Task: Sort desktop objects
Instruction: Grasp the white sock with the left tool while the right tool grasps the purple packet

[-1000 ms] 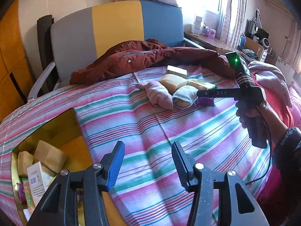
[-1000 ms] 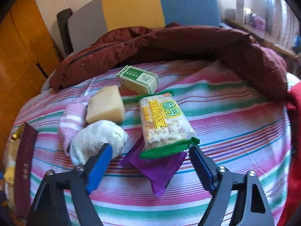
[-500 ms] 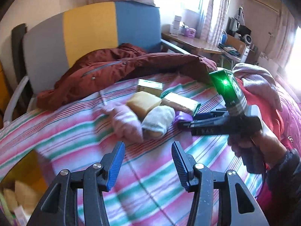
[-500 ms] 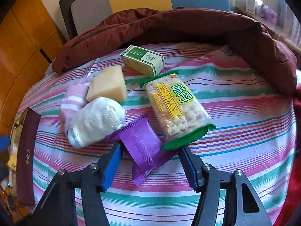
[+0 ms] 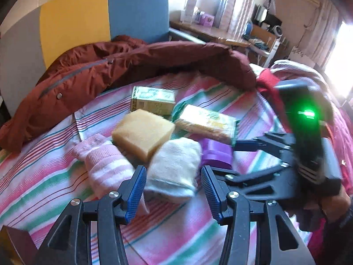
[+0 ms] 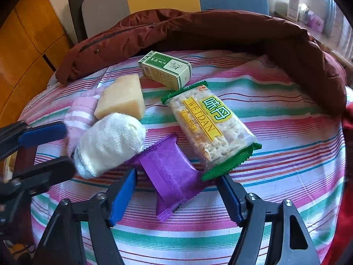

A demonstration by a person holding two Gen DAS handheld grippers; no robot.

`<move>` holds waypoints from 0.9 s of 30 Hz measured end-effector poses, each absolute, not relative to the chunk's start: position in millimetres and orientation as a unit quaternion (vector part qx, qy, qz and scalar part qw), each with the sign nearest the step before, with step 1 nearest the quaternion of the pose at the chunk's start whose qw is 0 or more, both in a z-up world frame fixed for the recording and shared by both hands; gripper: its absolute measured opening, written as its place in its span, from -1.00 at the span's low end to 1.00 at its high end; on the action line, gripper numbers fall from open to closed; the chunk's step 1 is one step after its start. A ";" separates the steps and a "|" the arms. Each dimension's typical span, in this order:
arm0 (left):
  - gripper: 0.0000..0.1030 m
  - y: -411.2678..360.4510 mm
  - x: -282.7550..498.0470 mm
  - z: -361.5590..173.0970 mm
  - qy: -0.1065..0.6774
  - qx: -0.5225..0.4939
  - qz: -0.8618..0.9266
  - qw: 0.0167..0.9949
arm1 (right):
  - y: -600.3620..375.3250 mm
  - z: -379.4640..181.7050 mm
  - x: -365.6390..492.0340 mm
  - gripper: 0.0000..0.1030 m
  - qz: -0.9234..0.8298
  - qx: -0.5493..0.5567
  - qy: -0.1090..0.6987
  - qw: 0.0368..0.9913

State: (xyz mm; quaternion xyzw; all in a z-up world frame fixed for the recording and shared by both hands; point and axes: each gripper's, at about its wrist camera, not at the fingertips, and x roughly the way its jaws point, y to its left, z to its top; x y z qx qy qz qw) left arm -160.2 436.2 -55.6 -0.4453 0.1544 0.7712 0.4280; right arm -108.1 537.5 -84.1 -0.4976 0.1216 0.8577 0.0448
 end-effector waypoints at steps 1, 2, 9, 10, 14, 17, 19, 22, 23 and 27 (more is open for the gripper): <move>0.01 437.8 -163.2 -58.5 0.153 -0.449 0.768 0.431 | 536.5 -83.9 -108.7 0.44 0.859 -0.495 0.120 0.047; 0.01 440.8 -166.0 -62.3 0.154 -0.453 0.765 0.431 | 535.5 -83.4 -109.0 0.46 0.861 -0.493 0.116 0.049; -0.01 448.1 -175.8 -76.0 0.143 -0.478 0.742 0.449 | 536.1 -81.2 -113.4 0.45 0.869 -0.480 0.095 0.070; 0.00 448.4 -177.5 -77.7 0.139 -0.482 0.737 0.452 | 534.6 -80.9 -113.3 0.44 0.870 -0.479 0.089 0.072; 0.06 448.2 -186.3 -85.8 0.106 -0.506 0.722 0.459 | 534.9 -83.3 -109.8 0.26 0.872 -0.478 0.076 0.071; 0.00 454.6 -178.2 -90.4 0.130 -0.504 0.722 0.456 | 536.7 -85.5 -103.9 0.23 0.868 -0.488 0.060 0.064; -0.01 453.6 -176.1 -89.5 0.131 -0.497 0.729 0.452 | 533.1 -89.7 -104.1 0.21 0.863 -0.500 0.043 0.061; -0.03 449.3 -177.3 -89.9 0.119 -0.498 0.734 0.447 | 534.2 -88.2 -104.6 0.07 0.862 -0.502 0.044 0.059; -0.03 448.0 -177.0 -90.1 0.116 -0.499 0.734 0.445 | 535.6 -88.6 -104.8 0.06 0.862 -0.502 0.048 0.057; -0.03 445.4 -171.0 -85.9 0.120 -0.497 0.737 0.441 | 537.7 -88.9 -105.7 0.04 0.861 -0.503 0.052 0.054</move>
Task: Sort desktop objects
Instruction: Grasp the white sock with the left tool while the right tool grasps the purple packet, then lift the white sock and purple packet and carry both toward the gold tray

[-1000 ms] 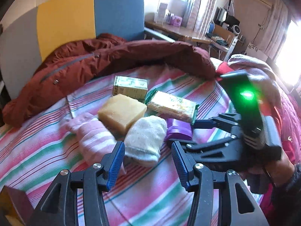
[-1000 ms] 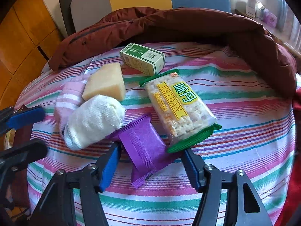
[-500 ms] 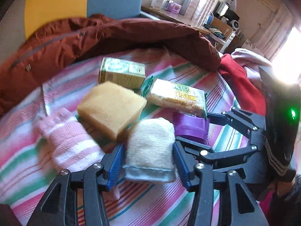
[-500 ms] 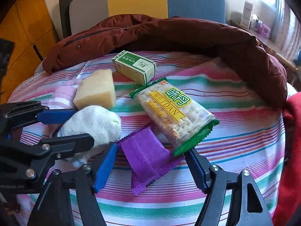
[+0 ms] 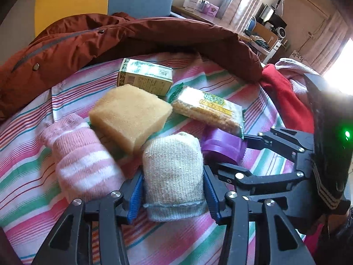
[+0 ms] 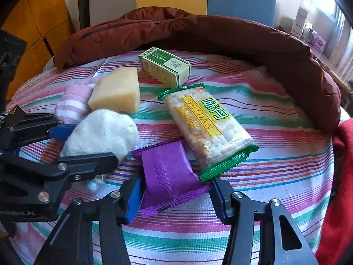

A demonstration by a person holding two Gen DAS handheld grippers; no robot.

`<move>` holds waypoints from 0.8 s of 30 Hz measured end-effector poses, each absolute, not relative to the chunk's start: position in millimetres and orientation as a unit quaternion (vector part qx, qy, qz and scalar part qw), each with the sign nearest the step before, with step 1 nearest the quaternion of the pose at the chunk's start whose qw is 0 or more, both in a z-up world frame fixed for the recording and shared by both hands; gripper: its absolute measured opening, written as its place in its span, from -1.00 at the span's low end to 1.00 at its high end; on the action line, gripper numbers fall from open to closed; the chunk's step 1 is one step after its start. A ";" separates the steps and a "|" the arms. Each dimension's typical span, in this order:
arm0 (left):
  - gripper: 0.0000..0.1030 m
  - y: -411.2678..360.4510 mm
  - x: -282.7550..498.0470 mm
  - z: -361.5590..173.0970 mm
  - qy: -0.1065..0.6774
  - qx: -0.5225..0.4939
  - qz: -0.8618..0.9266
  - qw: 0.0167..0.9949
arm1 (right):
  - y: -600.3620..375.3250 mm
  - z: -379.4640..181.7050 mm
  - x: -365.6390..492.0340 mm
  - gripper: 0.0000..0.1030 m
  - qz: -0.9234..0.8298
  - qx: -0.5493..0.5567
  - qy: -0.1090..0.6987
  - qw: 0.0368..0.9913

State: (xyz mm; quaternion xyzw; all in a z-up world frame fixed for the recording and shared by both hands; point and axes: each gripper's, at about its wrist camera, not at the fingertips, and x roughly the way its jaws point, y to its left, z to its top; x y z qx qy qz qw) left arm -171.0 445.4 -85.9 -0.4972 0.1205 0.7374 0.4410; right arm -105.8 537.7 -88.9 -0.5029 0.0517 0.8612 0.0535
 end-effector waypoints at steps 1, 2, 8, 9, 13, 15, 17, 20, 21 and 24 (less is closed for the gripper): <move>-0.03 445.2 -169.5 -84.5 0.122 -0.497 0.738 0.440 | 537.9 -88.9 -106.0 0.04 0.861 -0.503 0.053 0.052; -0.03 444.4 -167.4 -82.1 0.124 -0.495 0.741 0.436 | 538.0 -88.8 -106.3 0.03 0.860 -0.504 0.055 0.051; -0.03 423.9 -146.9 -53.5 0.130 -0.455 0.779 0.412 | 533.5 -87.2 -109.0 0.02 0.857 -0.511 0.056 0.036; -0.03 418.6 -143.9 -49.0 0.127 -0.450 0.784 0.409 | 532.4 -86.7 -109.3 0.02 0.857 -0.511 0.058 0.032; -0.03 391.1 -133.4 -31.6 0.113 -0.435 0.812 0.373 | 523.5 -85.7 -110.6 0.02 0.856 -0.513 0.061 0.003; -0.03 375.1 -126.1 -23.6 0.111 -0.423 0.827 0.352 | 520.3 -87.6 -108.1 0.03 0.853 -0.519 0.057 -0.011; -0.03 363.8 -118.9 -18.3 0.115 -0.411 0.840 0.335 | 515.9 -87.3 -107.8 0.03 0.852 -0.520 0.051 -0.020; -0.03 345.1 -110.1 -9.1 0.115 -0.398 0.854 0.314 | 511.0 -83.6 -104.0 0.03 0.852 -0.519 0.053 -0.031; -0.03 339.7 -107.2 -5.9 0.115 -0.393 0.859 0.306 | 510.7 -83.0 -106.8 0.03 0.852 -0.520 0.052 -0.033; -0.03 325.1 -101.3 2.2 0.110 -0.387 0.867 0.294 | 509.4 -81.4 -103.8 0.03 0.852 -0.520 0.053 -0.039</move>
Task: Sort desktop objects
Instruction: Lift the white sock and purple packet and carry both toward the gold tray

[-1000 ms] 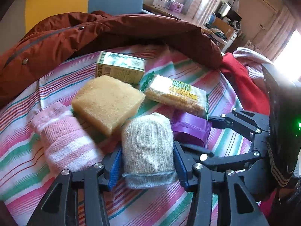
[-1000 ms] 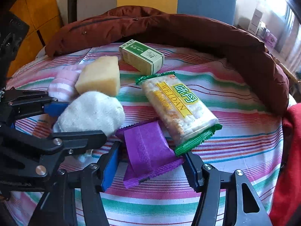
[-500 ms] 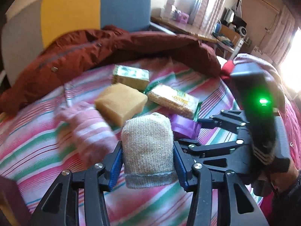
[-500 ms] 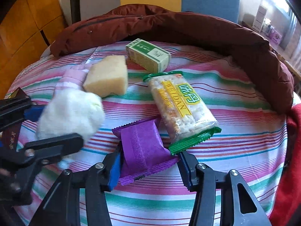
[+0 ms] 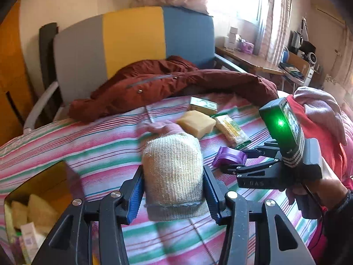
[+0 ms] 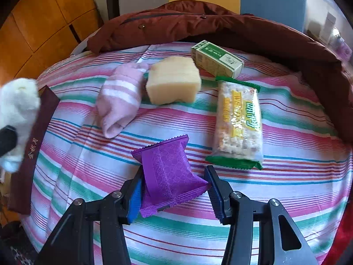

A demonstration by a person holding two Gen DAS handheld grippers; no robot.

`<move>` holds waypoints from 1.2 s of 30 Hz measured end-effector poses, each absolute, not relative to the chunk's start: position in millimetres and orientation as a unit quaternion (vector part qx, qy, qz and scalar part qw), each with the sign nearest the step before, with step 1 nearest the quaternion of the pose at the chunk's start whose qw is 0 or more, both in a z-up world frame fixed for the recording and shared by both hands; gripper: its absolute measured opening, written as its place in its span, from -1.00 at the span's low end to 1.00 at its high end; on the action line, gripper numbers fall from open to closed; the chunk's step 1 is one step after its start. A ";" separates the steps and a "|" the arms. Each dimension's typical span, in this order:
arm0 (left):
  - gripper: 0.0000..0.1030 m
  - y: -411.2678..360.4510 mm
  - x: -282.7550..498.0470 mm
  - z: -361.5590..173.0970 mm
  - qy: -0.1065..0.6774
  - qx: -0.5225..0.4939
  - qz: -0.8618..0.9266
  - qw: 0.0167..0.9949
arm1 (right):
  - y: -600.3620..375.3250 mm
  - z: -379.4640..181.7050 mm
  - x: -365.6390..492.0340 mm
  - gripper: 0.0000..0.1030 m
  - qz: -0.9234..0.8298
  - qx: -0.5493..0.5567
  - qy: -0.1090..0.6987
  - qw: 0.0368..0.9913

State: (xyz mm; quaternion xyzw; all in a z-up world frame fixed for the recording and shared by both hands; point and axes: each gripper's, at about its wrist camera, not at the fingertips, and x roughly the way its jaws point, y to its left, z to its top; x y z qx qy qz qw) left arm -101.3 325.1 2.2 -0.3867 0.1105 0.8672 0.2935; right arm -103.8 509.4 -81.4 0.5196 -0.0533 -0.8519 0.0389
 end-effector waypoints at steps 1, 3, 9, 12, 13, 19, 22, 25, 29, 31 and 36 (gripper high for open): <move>-0.03 321.3 -99.4 4.6 0.109 -0.385 0.870 0.290 | 508.4 -81.4 -102.3 0.03 -0.852 0.519 -0.053 0.039; -0.03 310.5 -94.9 8.6 0.106 -0.381 0.874 0.283 | 506.0 -82.0 -98.3 0.03 -0.852 0.520 -0.051 0.041; -0.03 279.9 -87.1 12.0 0.090 -0.383 0.881 0.262 | 495.5 -81.1 -87.2 0.03 -0.851 0.520 -0.049 0.052; -0.03 261.5 -83.0 12.5 0.084 -0.385 0.884 0.252 | 485.9 -82.4 -92.1 0.03 -0.851 0.518 -0.061 0.059; -0.03 255.7 -82.1 12.7 0.081 -0.387 0.884 0.249 | 484.3 -82.8 -90.9 0.03 -0.851 0.517 -0.062 0.059; -0.03 222.2 -74.8 13.5 0.071 -0.386 0.891 0.229 | 474.2 -81.3 -88.0 0.03 -0.849 0.519 -0.083 0.053; -0.03 206.8 -71.4 13.1 0.063 -0.387 0.893 0.223 | 466.9 -81.3 -83.0 0.03 -0.848 0.518 -0.096 0.052; -0.03 194.2 -66.8 12.8 0.059 -0.384 0.896 0.216 | 460.9 -80.1 -74.1 0.03 -0.848 0.517 -0.111 0.046; -0.03 177.8 -62.6 11.6 0.053 -0.384 0.899 0.206 | 452.2 -77.9 -62.9 0.03 -0.847 0.515 -0.123 0.045; -0.03 169.3 -61.1 10.8 0.049 -0.383 0.900 0.201 | 449.0 -76.1 -56.7 0.03 -0.847 0.512 -0.135 0.047; -0.03 151.2 -58.1 7.8 0.042 -0.383 0.904 0.187 | 428.8 -66.9 -48.2 0.03 -0.853 0.492 -0.162 0.064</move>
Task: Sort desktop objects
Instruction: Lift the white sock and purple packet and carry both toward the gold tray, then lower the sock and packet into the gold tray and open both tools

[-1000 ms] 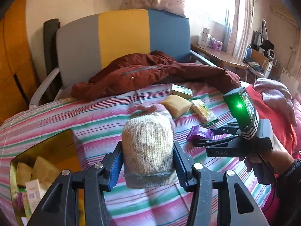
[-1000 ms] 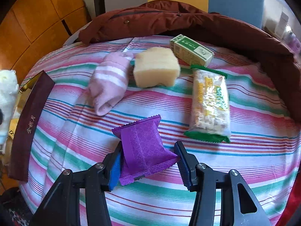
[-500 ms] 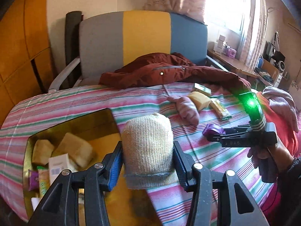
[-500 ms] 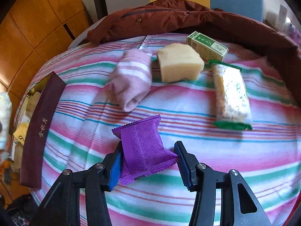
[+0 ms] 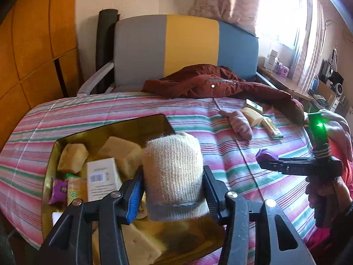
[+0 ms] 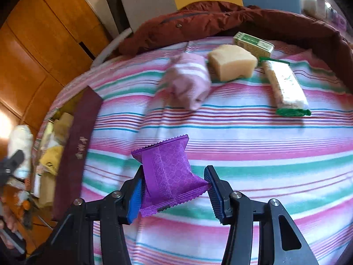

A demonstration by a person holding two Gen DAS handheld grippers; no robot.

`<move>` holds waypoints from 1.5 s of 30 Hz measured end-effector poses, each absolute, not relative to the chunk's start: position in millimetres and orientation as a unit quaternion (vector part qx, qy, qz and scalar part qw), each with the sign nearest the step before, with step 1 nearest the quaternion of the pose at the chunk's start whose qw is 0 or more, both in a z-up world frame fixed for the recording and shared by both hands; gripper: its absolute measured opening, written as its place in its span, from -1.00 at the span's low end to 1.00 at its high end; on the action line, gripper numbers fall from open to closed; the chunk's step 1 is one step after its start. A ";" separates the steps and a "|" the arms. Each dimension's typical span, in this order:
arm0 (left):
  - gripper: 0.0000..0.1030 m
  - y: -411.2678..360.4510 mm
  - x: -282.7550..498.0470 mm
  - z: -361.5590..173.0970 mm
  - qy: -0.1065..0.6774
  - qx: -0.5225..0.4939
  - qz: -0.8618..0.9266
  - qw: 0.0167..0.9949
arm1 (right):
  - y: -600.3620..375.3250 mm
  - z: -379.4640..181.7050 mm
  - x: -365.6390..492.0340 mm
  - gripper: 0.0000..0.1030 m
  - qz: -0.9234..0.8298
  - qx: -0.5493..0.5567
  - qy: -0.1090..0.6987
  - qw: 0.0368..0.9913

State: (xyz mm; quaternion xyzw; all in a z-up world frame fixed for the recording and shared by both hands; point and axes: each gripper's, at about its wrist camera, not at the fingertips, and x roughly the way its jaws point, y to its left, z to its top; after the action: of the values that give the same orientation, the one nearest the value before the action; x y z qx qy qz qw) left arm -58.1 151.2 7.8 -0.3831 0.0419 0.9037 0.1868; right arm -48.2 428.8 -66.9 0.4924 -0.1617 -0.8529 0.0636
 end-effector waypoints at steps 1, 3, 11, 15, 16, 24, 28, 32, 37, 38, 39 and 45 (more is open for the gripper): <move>-0.03 148.5 -57.1 7.2 0.042 -0.383 0.904 0.185 | 424.2 -63.8 -45.9 0.03 -0.854 0.487 -0.167 0.070; -0.03 141.5 -55.8 4.6 0.038 -0.386 0.904 0.180 | 414.6 -57.4 -42.1 0.03 -0.857 0.479 -0.176 0.078; -0.02 109.3 -50.2 -5.0 0.019 -0.395 0.904 0.161 | 351.3 -22.3 -43.0 0.03 -0.867 0.444 -0.176 0.142; -0.03 82.4 -49.1 -7.9 -0.002 -0.396 0.908 0.139 | 317.1 -6.7 -52.1 0.02 -0.869 0.433 -0.165 0.175; -0.03 76.3 -48.7 -8.6 -0.006 -0.396 0.909 0.134 | 306.8 -3.5 -55.8 0.03 -0.869 0.431 -0.162 0.181; -0.03 35.1 -62.0 -17.5 -0.036 -0.400 0.911 0.097 | 243.3 2.8 -90.6 0.03 -0.863 0.443 -0.147 0.193; -0.01 25.8 -75.6 -20.5 -0.043 -0.407 0.907 0.097 | 223.2 0.1 -110.2 0.14 -0.861 0.451 -0.156 0.176; 0.02 22.0 -79.5 -23.0 -0.051 -0.410 0.905 0.097 | 216.5 1.0 -115.4 0.87 -0.862 0.439 -0.179 0.177; 0.10 18.7 -78.9 -25.9 -0.062 -0.414 0.904 0.091 | 212.5 3.9 -106.7 0.99 -0.877 0.428 -0.146 0.164; 0.11 19.0 -78.8 -26.5 -0.060 -0.415 0.903 0.090 | 209.8 3.4 -103.1 0.99 -0.882 0.428 -0.123 0.153; 0.13 19.7 -78.1 -26.9 -0.058 -0.415 0.903 0.090 | 207.7 2.6 -100.4 0.99 -0.885 0.429 -0.108 0.143; 0.20 23.0 -67.3 -18.7 -0.041 -0.400 0.912 0.078 | 205.7 -3.1 -81.2 0.99 -0.899 0.420 -0.061 0.107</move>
State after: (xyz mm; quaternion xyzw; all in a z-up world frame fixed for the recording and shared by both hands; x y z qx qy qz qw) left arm -67.3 23.0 -18.8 -0.4000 -0.0407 0.9122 0.0783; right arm -81.2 205.7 -3.1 0.4203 -0.0608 -0.8991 0.1066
